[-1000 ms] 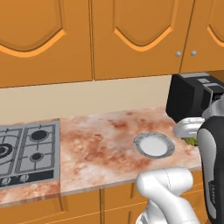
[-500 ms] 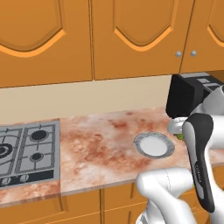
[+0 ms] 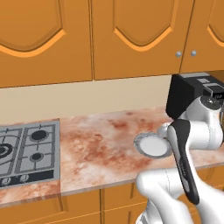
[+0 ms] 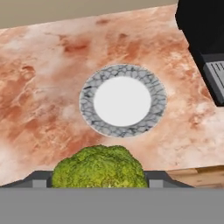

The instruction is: Pick broccoli from the fridge and place it on the plate on the counter.

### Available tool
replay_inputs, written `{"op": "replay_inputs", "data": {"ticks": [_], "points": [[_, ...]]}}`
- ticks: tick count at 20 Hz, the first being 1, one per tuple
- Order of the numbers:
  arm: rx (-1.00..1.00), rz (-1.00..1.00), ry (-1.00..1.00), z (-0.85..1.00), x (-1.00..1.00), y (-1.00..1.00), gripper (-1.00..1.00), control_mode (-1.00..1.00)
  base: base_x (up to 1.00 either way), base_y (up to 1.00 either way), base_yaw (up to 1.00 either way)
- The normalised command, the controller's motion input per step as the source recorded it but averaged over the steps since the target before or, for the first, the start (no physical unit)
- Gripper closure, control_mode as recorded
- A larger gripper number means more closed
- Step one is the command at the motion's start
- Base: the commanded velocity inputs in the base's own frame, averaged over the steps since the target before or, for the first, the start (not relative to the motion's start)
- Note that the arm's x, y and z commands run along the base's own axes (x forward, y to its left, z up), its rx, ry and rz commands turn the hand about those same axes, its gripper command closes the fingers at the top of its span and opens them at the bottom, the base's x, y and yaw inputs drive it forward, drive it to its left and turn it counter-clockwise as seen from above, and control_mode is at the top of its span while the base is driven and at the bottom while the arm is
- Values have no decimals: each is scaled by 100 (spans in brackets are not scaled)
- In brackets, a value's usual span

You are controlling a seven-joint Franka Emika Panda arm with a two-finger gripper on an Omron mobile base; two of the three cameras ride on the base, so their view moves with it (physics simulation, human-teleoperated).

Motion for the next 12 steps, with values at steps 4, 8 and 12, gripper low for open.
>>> {"op": "replay_inputs", "data": {"ticks": [4, 8, 12], "points": [[0, 0, 0, -47, 50, 0, 100, -100, 0, 0, 0], [0, 0, 0, -45, 46, 0, 100, -100, 0, 0, 0], [0, 0, 0, -42, 52, 0, 100, -100, 0, 0, 0]]}}
